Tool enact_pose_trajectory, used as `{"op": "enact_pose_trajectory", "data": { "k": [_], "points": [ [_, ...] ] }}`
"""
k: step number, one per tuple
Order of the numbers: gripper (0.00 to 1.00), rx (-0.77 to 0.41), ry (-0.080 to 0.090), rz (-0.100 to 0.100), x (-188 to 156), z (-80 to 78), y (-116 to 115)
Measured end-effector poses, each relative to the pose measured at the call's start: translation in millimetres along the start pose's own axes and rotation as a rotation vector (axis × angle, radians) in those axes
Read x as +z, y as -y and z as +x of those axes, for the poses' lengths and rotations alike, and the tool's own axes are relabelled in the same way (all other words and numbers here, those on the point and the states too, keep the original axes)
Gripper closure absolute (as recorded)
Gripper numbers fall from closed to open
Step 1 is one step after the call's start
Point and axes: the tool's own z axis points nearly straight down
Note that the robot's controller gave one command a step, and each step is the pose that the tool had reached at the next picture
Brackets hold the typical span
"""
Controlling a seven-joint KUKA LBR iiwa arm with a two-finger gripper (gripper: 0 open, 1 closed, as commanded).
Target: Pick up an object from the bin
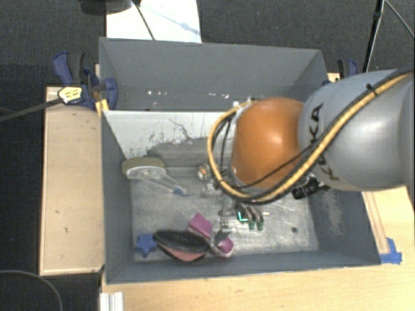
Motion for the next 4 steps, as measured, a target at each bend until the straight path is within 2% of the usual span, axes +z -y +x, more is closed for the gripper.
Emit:
{"op": "enact_pose_trajectory", "data": {
  "k": [1,2,3,4],
  "points": [
    [0.00,-0.282,0.012,0.002,-43,-24.8,57],
    [0.00,-0.232,0.004,0.001,88,-80.8,116],
    [1.00,-0.229,0.008,0.000,83,-80.9,113],
    [1.00,-0.226,0.017,0.001,-67,-85.2,107]
  ]
}}
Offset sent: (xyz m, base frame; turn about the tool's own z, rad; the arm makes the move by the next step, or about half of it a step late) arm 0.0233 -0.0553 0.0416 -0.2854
